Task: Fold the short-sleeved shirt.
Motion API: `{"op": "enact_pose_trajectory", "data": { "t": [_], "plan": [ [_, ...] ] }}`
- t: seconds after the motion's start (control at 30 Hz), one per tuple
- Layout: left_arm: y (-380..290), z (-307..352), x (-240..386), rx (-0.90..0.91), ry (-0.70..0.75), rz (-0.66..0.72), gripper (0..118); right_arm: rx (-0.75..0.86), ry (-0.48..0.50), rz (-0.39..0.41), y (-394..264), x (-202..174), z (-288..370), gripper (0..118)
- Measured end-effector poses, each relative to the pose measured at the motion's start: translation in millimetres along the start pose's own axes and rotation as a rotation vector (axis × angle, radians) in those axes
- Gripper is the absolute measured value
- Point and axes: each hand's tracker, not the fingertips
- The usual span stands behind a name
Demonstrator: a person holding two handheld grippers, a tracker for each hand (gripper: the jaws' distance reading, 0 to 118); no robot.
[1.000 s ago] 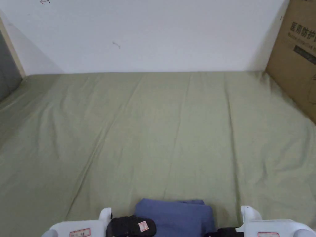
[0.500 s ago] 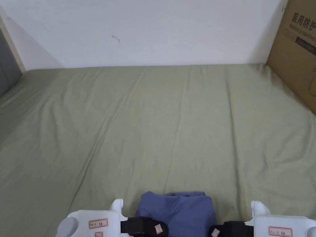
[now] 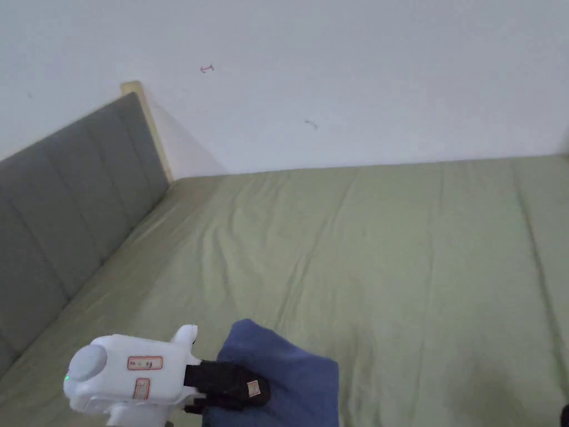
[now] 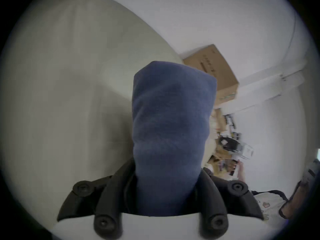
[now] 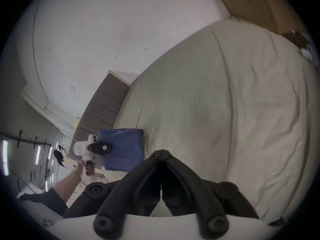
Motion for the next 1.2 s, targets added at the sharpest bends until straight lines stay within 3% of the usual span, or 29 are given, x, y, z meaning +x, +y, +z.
{"op": "enact_pose_trajectory", "data": {
  "t": [0.2,0.27,0.37,0.4,0.57,0.77,0.83,0.87,0.93,0.97,1.2],
  "plan": [
    [24,78,-67,-0.015,0.316,0.059,23,-0.023,-0.003,-0.013,-7,-18,-9,0],
    [24,81,-76,-0.026,0.419,0.048,32,-0.042,-0.024,-0.002,-8,-24,-16,0],
    [21,82,-85,-0.004,0.664,-0.021,114,-0.058,-0.037,0.009,-10,-30,-23,0],
    [21,83,-87,-0.003,0.748,-0.036,118,-0.060,-0.036,0.010,-8,-31,-23,0],
    [9,109,-76,0.102,0.996,-0.103,114,-0.058,-0.034,0.025,-3,-36,-25,0],
    [-14,102,-3,0.286,0.958,-0.183,114,-0.016,-0.058,0.066,-1,-42,-16,0],
    [-25,82,29,0.313,0.892,-0.245,106,0.017,-0.089,0.109,1,-42,-9,0],
    [-32,68,47,0.336,0.819,-0.298,90,0.026,-0.102,0.126,2,-45,-5,0],
    [-42,36,92,0.365,0.697,-0.348,13,0.035,-0.113,0.144,4,-46,3,0],
    [-47,18,109,0.362,0.668,-0.354,0,0.036,-0.120,0.146,6,-48,6,0],
    [-58,-65,229,0.443,0.412,-0.377,0,0.124,-0.231,0.162,33,-66,44,0]
  ]
}}
